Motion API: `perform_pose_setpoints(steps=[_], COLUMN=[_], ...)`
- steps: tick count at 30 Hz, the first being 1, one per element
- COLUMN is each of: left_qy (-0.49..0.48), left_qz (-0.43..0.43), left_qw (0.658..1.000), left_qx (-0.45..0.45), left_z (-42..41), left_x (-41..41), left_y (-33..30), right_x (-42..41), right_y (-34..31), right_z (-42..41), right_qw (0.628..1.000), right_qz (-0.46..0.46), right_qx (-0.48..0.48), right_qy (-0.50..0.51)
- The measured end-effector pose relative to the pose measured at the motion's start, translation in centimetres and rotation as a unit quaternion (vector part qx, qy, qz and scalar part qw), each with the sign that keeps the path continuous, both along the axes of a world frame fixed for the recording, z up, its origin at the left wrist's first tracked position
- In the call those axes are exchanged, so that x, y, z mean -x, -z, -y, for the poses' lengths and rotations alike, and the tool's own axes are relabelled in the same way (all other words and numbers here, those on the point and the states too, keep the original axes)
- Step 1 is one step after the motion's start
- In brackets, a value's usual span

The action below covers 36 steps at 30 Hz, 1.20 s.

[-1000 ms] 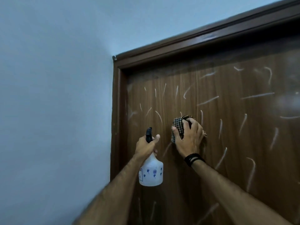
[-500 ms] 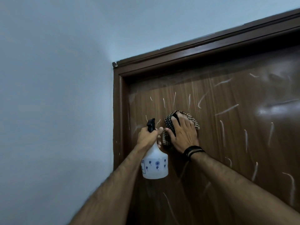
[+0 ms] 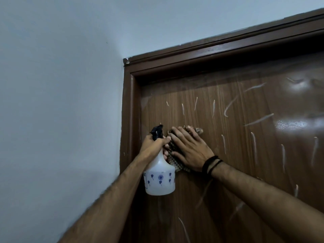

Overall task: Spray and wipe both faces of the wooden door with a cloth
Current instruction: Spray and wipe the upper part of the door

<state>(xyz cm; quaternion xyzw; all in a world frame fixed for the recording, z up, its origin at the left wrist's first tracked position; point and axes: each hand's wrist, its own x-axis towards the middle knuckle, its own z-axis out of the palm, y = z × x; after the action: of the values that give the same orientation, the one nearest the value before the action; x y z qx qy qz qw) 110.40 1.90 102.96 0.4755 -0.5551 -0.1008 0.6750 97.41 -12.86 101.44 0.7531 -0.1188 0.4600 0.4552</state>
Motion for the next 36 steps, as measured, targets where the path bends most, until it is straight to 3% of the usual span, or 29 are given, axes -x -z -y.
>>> perform_pose_setpoints(steps=[2,7,10,16,23,26,32,36], left_qy=[-0.009,-0.047,-0.054,-0.061,-0.031,-0.035,-0.035,-0.059], left_qz=[-0.008,-0.022,-0.027,-0.031,-0.032,-0.033,-0.042,-0.043], left_qw=[1.0,0.999,0.998,0.998,0.999,0.999,0.998,0.997], left_qx=[0.006,0.0,0.008,-0.01,-0.025,-0.02,-0.027,-0.032], left_z=[0.0,0.2,-0.3,-0.8,-2.0,-2.5,-2.8,-2.6], left_x=[-0.1,-0.4,-1.0,-1.1,-0.2,-0.3,-1.2,-2.2], left_y=[-0.1,-0.5,-0.7,0.4,-1.1,-2.1,-1.9,-1.5], right_x=[-0.6,-1.5,-1.9,-0.8,-0.8,-1.8,-5.2,-5.8], right_y=[-3.3,-10.1,-9.2,-1.4,-9.0,-10.2,-2.4,-5.8], right_z=[-0.3,-1.6,-1.5,0.1,-0.6,-1.5,-1.5,-2.2], right_qw=[1.0,0.99,0.992,0.998,0.985,0.988,0.996,0.998], right_qz=[-0.005,0.082,0.073,0.026,0.122,0.091,-0.065,-0.013], right_qx=[-0.029,-0.114,-0.099,-0.061,-0.124,-0.123,-0.048,-0.057], right_qy=[0.007,0.023,0.017,-0.006,-0.005,0.004,-0.022,-0.001])
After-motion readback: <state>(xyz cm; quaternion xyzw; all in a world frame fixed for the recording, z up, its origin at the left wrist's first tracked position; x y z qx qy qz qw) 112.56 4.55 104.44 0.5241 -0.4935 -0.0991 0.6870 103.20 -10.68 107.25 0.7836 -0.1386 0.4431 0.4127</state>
